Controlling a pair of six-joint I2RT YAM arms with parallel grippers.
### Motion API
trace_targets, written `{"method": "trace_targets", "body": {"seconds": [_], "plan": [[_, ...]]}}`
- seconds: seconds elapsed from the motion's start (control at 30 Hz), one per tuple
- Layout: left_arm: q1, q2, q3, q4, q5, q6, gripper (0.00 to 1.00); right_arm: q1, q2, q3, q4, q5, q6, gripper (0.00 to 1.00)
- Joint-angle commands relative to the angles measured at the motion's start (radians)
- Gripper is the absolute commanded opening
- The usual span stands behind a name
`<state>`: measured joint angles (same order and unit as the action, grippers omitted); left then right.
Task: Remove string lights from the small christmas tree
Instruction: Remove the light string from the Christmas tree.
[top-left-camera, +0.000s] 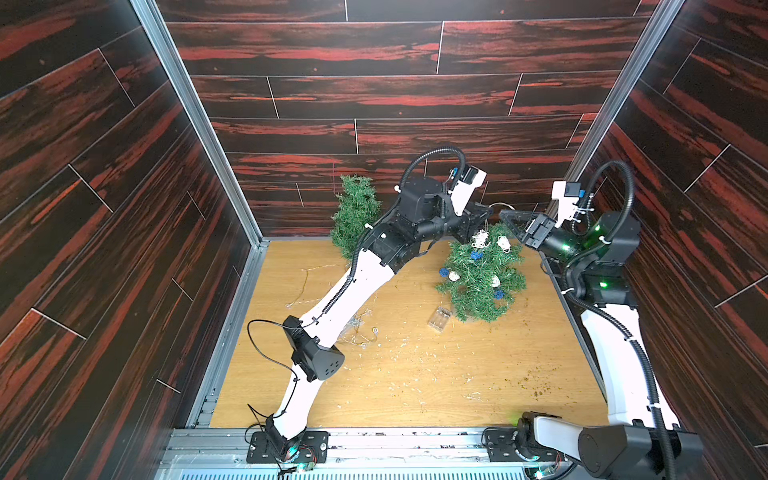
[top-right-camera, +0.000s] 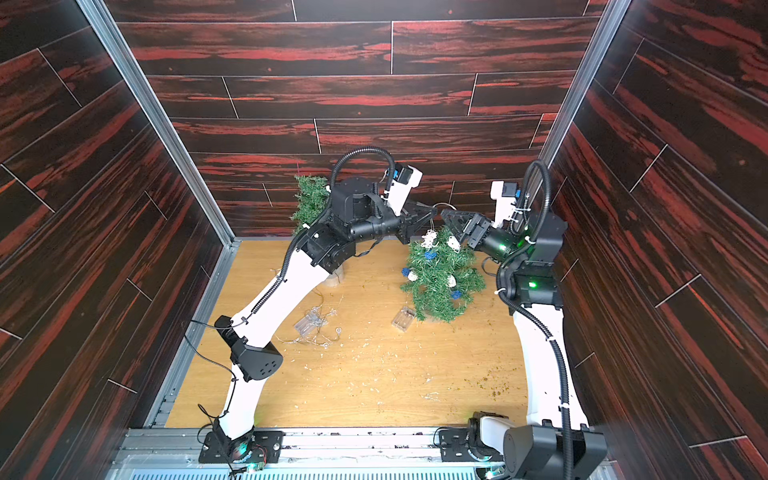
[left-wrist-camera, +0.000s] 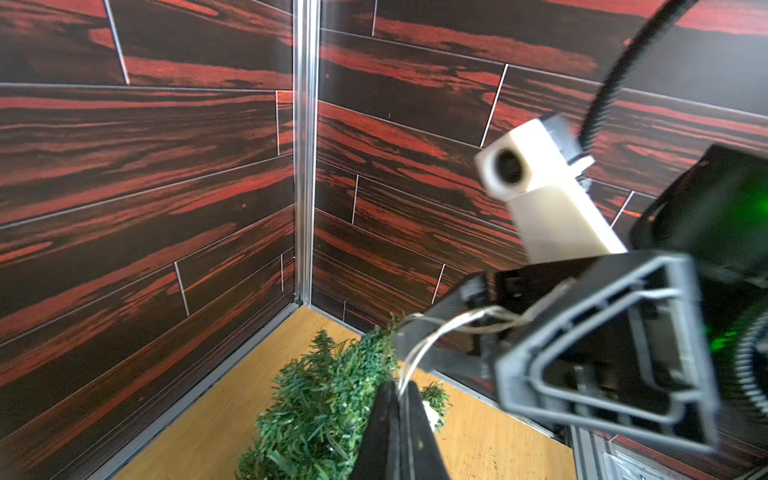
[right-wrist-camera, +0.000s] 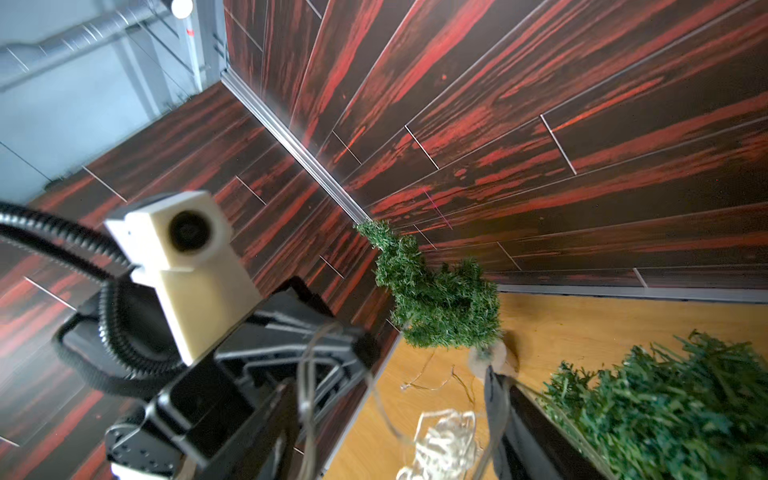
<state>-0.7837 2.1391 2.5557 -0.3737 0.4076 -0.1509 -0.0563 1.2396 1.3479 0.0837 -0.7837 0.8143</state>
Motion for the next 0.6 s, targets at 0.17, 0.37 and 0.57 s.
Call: {"method": "trace_targets", "body": {"seconds": [0.17, 0.37, 0.57], "plan": [[-0.027, 0.023, 0.008, 0.008, 0.029, 0.000, 0.00, 0.012, 0.038, -0.004, 0.163, 0.020, 0.148, 0.72], [-0.043, 0.028, 0.002, -0.008, 0.034, 0.011, 0.00, 0.017, 0.040, -0.006, 0.172, 0.039, 0.173, 0.63], [-0.051, 0.037, 0.002, -0.014, 0.042, 0.013, 0.00, 0.018, 0.024, -0.015, 0.155, 0.047, 0.169, 0.41]]}}
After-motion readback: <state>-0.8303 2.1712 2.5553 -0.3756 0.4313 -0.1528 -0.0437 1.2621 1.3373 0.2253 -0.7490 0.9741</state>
